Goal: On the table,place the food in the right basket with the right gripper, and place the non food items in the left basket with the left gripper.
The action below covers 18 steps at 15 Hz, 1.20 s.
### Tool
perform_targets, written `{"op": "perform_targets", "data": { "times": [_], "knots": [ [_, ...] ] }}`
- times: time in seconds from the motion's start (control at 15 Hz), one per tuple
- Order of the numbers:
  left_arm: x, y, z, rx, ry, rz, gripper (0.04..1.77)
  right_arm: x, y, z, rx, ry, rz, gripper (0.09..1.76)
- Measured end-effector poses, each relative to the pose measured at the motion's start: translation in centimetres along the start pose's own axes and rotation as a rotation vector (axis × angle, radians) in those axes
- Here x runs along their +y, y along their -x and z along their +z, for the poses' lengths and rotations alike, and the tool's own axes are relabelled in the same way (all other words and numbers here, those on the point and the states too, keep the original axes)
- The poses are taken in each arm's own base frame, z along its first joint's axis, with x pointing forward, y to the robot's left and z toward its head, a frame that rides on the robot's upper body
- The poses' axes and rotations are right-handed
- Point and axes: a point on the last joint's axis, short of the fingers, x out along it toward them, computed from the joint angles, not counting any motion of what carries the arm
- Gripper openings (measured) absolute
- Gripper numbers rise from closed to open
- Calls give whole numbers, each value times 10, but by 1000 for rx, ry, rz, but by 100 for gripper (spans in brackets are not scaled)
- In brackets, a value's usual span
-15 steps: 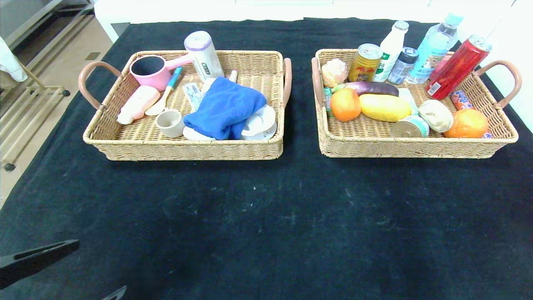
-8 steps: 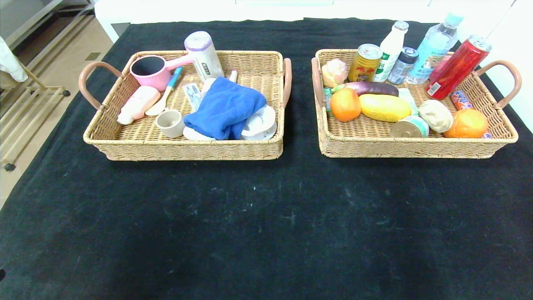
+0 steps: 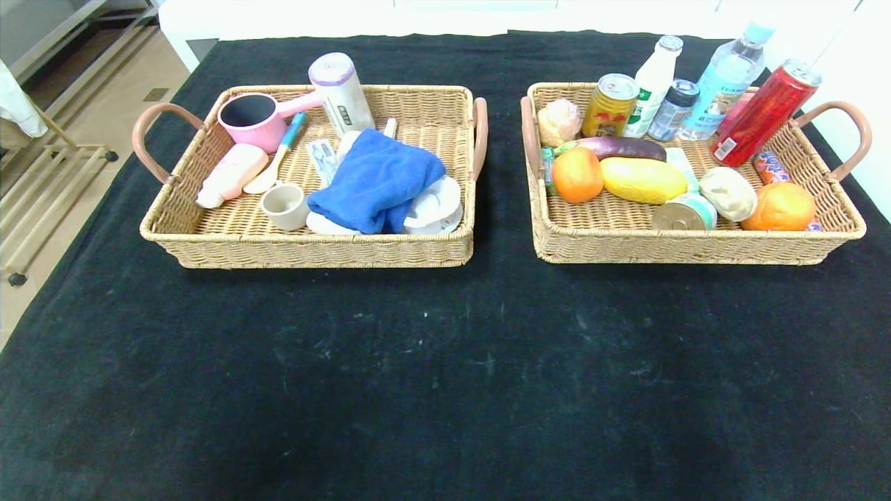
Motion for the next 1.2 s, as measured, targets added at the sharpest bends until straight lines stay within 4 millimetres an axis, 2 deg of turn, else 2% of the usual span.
{"op": "perform_targets", "data": {
  "times": [0.4,0.67,0.87,1.0,1.2],
  "knots": [
    [-14,32,-16,-39,-26,10,172,19,-5,-42,22,-19,-49,171],
    [-22,45,-37,-54,-33,12,172,25,-4,-66,3,-12,-51,171],
    [-23,43,-53,-54,-25,24,172,27,-8,-82,-57,9,-70,171],
    [-23,39,-59,-59,-27,25,172,24,-16,-84,-129,10,-114,171],
    [-18,19,-66,-120,-47,59,172,15,-36,-85,-233,-21,-207,171]
  ]
}}
